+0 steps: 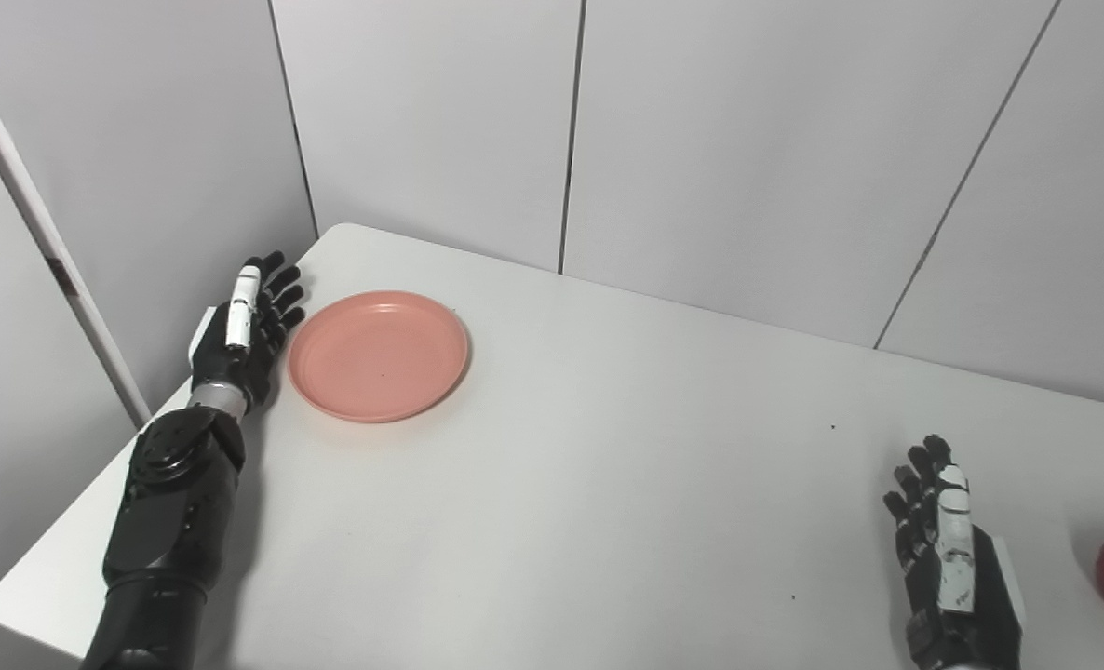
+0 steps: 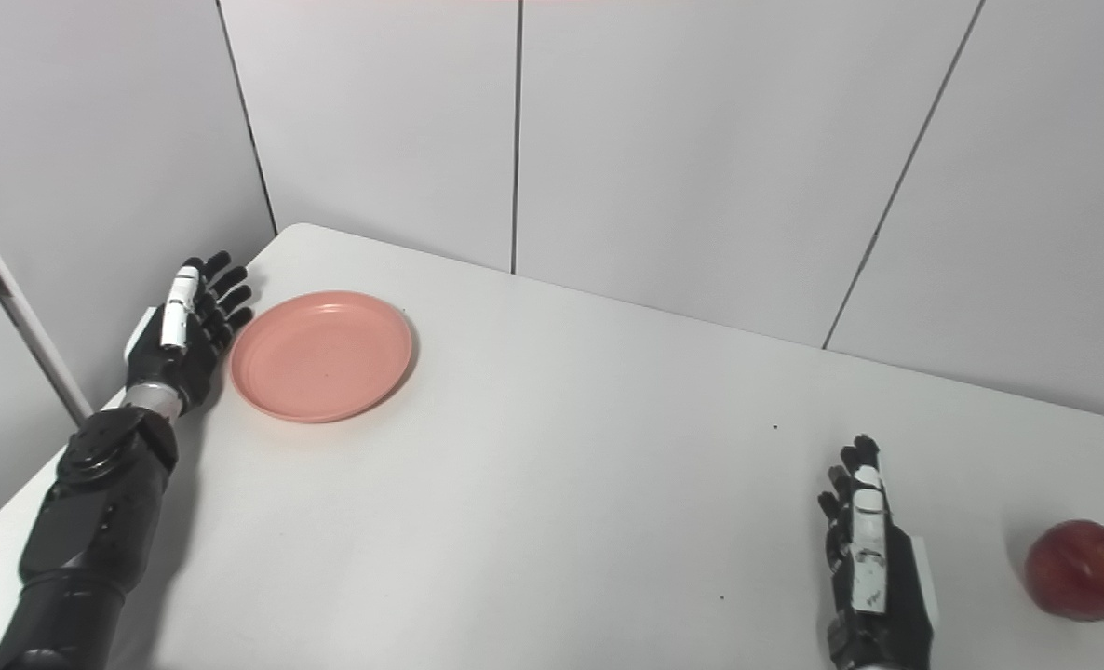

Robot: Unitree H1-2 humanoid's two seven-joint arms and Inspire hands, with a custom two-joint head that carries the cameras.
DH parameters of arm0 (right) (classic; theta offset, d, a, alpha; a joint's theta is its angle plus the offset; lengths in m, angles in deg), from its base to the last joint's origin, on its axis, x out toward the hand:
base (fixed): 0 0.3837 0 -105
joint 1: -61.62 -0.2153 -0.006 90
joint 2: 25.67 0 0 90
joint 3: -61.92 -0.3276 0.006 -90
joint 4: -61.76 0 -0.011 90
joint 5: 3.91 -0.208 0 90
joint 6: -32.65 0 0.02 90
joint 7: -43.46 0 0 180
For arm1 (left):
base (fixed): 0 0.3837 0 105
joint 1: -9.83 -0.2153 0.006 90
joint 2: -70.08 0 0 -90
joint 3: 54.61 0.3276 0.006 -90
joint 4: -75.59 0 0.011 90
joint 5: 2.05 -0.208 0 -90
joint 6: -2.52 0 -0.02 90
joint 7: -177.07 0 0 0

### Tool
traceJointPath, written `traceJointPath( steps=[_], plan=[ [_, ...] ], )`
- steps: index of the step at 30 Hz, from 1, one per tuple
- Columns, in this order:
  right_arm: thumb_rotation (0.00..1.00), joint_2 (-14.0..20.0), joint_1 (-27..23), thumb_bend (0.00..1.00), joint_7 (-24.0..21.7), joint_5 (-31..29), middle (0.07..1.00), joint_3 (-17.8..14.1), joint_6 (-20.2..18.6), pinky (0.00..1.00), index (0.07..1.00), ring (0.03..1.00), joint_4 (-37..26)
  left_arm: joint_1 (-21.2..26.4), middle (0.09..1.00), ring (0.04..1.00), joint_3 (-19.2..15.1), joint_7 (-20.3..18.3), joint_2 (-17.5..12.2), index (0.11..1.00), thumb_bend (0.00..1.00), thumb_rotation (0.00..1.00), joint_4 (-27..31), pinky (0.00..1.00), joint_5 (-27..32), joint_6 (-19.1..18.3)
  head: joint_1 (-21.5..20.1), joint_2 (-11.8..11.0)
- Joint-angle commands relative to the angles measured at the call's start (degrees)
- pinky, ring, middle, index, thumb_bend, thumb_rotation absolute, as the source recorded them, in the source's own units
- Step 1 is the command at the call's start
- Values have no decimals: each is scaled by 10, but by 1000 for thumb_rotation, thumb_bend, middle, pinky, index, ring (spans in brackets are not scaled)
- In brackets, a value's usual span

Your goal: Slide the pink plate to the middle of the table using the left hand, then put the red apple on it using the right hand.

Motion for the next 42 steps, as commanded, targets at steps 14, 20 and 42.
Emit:
traceJointPath(
  steps=[14, 20, 42],
  plan=[
    [1000, -1, -10, 314, -3, -2, 1000, -2, 12, 1000, 1000, 1000, -23, 8, 933, 948, 12, -22, -10, 916, 367, 1000, -36, 960, -6, 52, 0, 3],
    [1000, -1, -10, 321, -3, -2, 1000, -2, 15, 1000, 1000, 1000, -21, 15, 912, 919, 17, -31, -6, 899, 349, 1000, -57, 928, 0, 57, 0, 3],
    [1000, -4, -10, 320, -4, -3, 1000, 3, 14, 1000, 1000, 1000, -24, 25, 910, 914, 53, -39, 13, 891, 348, 1000, -20, 913, 1, 26, -10, 3]
  ],
)
